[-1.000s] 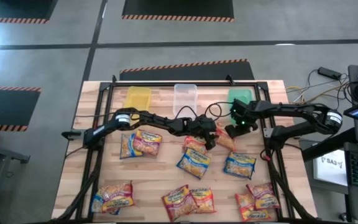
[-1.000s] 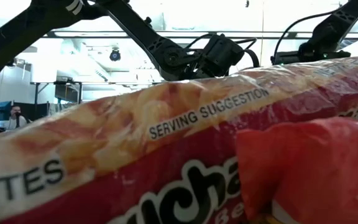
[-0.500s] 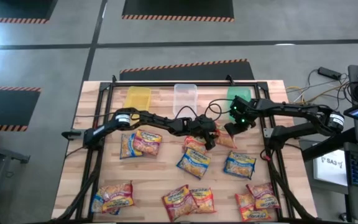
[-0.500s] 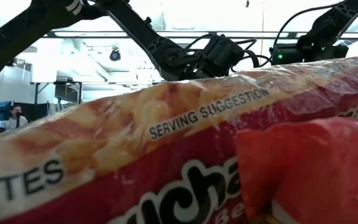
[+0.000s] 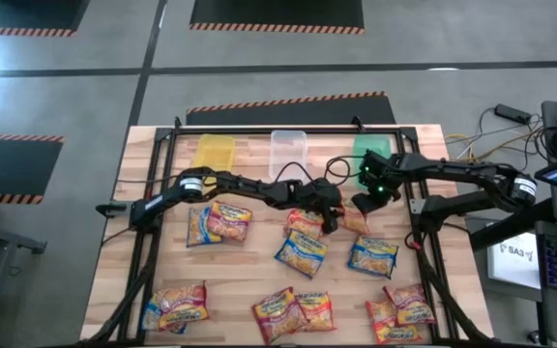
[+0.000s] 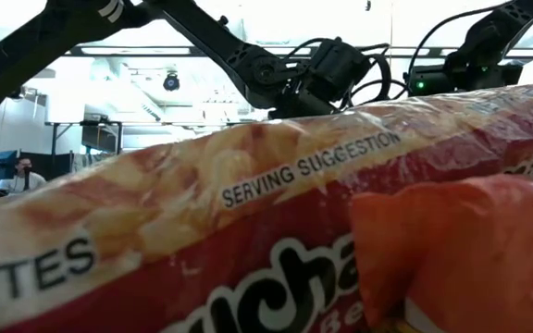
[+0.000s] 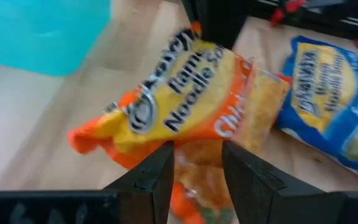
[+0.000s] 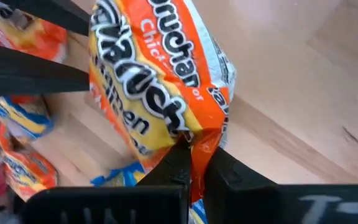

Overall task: Sort Maruchan noodles
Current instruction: Put the top right orange noodle pack into the green bin

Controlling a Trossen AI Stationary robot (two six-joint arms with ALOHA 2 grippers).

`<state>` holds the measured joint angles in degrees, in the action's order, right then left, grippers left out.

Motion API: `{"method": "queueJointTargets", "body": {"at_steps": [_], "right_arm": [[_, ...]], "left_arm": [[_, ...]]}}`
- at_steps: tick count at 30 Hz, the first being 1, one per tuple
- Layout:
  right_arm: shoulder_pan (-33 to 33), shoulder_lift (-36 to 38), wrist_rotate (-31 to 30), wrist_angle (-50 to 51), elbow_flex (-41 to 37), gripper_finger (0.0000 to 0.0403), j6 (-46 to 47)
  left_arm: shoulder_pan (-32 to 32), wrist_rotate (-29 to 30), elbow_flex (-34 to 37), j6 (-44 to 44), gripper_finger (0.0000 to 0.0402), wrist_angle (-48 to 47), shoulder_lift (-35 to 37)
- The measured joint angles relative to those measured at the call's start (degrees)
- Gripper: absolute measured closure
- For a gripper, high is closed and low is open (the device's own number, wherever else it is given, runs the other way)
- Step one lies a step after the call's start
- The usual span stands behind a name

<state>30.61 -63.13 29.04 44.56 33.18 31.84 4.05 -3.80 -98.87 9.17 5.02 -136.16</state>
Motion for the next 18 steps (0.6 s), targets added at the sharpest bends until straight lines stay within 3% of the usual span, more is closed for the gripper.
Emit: {"method": "queueJointTargets", "body": {"at_steps": [18], "right_arm": [[0.0, 9.42, -0.6, 4.72, 6.96, 0.0395, -1.12]], "left_arm": [[0.4, 0.27, 0.0, -0.71, 0.0284, 3.15, 3.06]]}}
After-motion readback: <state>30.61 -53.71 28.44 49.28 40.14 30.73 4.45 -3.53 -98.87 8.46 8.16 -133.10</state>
